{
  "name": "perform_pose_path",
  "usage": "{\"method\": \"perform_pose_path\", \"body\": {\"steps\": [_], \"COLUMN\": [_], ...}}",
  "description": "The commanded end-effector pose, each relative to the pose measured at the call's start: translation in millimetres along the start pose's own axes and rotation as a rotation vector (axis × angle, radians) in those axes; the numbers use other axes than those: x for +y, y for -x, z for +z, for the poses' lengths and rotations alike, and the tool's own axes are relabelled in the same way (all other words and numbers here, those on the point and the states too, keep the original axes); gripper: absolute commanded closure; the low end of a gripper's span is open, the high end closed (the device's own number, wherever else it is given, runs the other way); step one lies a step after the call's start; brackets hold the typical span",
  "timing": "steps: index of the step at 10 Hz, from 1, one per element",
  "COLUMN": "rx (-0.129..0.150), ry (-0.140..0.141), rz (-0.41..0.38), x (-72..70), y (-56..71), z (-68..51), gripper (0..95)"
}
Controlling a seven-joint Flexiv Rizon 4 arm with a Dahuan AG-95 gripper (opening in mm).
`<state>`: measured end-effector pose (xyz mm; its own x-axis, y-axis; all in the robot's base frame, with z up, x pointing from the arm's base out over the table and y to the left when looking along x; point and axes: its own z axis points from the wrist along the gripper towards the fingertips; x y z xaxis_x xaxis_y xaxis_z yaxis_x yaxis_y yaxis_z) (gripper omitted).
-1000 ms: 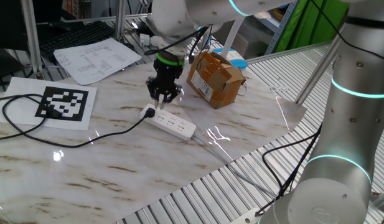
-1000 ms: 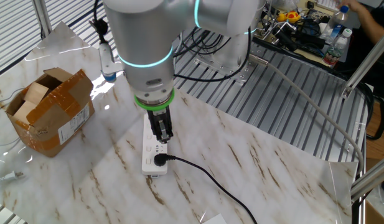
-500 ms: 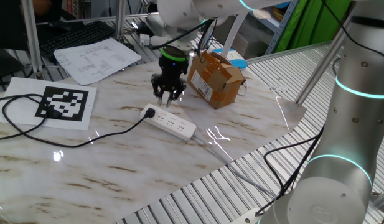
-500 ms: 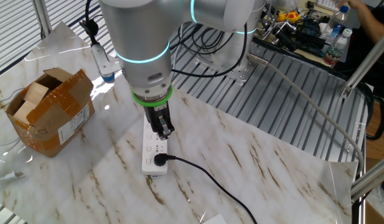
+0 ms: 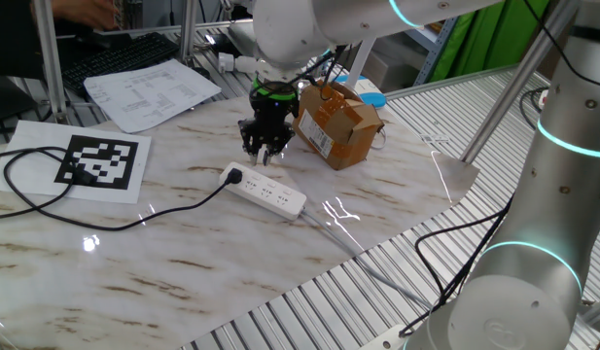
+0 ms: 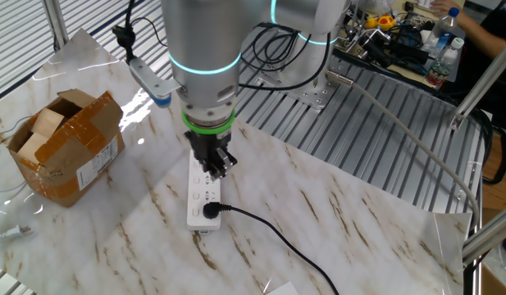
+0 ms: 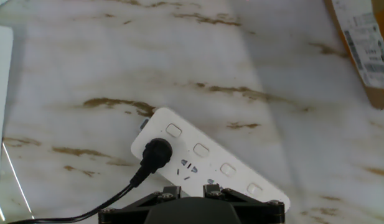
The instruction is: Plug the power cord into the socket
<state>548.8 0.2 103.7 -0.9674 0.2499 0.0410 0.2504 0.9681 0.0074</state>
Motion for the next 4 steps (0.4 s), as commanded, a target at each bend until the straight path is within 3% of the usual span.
{"method": "perform_pose_path", "body": {"steps": [1,4], "rx": [-0.009,-0.008], "ry": [-0.005,-0.014], "rz": [-0.059,-0.065], "x": [-0.1,0.0], "y": [3.3,6.0], "z": [1.3,3.1], "gripper": [76.0,76.0]}}
